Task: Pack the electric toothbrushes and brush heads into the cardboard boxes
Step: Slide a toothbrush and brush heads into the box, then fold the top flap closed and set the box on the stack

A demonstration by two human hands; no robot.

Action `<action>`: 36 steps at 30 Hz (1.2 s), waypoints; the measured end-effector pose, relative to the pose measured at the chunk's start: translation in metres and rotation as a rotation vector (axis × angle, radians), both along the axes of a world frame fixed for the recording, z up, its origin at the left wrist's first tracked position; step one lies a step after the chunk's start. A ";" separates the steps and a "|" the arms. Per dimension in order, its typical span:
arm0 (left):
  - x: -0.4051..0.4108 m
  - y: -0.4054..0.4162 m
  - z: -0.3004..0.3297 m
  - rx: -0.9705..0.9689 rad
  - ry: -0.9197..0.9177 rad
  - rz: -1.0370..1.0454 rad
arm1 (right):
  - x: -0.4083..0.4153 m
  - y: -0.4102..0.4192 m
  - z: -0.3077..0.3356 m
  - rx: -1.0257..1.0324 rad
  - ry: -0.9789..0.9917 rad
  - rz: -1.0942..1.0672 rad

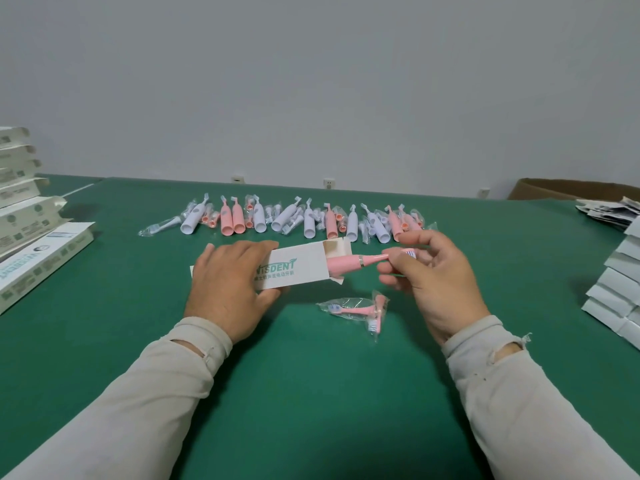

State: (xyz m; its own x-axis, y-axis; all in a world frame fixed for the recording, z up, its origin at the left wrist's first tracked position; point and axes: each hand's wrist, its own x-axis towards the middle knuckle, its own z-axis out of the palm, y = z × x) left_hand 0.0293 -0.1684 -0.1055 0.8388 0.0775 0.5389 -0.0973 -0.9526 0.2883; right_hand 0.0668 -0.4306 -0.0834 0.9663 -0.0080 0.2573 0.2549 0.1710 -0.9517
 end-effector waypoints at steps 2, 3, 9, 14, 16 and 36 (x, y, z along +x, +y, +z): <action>0.000 -0.001 0.000 -0.006 -0.003 -0.001 | -0.003 0.003 0.000 -0.119 -0.099 -0.034; 0.000 -0.002 0.000 -0.006 -0.004 -0.010 | -0.006 0.007 -0.001 -0.204 -0.139 -0.045; 0.000 -0.004 -0.002 0.016 -0.008 -0.063 | -0.017 0.019 -0.006 -0.675 -0.207 -0.046; 0.000 -0.004 -0.003 0.010 -0.025 -0.071 | -0.012 0.011 -0.005 -0.532 -0.168 0.057; 0.000 -0.006 -0.003 0.014 -0.036 -0.109 | -0.014 0.017 -0.008 -0.589 -0.218 0.055; 0.004 0.004 -0.002 -0.025 0.090 -0.110 | -0.019 0.029 -0.010 -0.376 -0.159 0.183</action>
State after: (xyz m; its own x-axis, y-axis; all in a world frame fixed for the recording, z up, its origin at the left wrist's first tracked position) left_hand 0.0333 -0.1645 -0.1077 0.8880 -0.0049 0.4599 -0.1729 -0.9302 0.3238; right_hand 0.0474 -0.4011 -0.0931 0.8912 0.2818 0.3553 0.4011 -0.1240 -0.9076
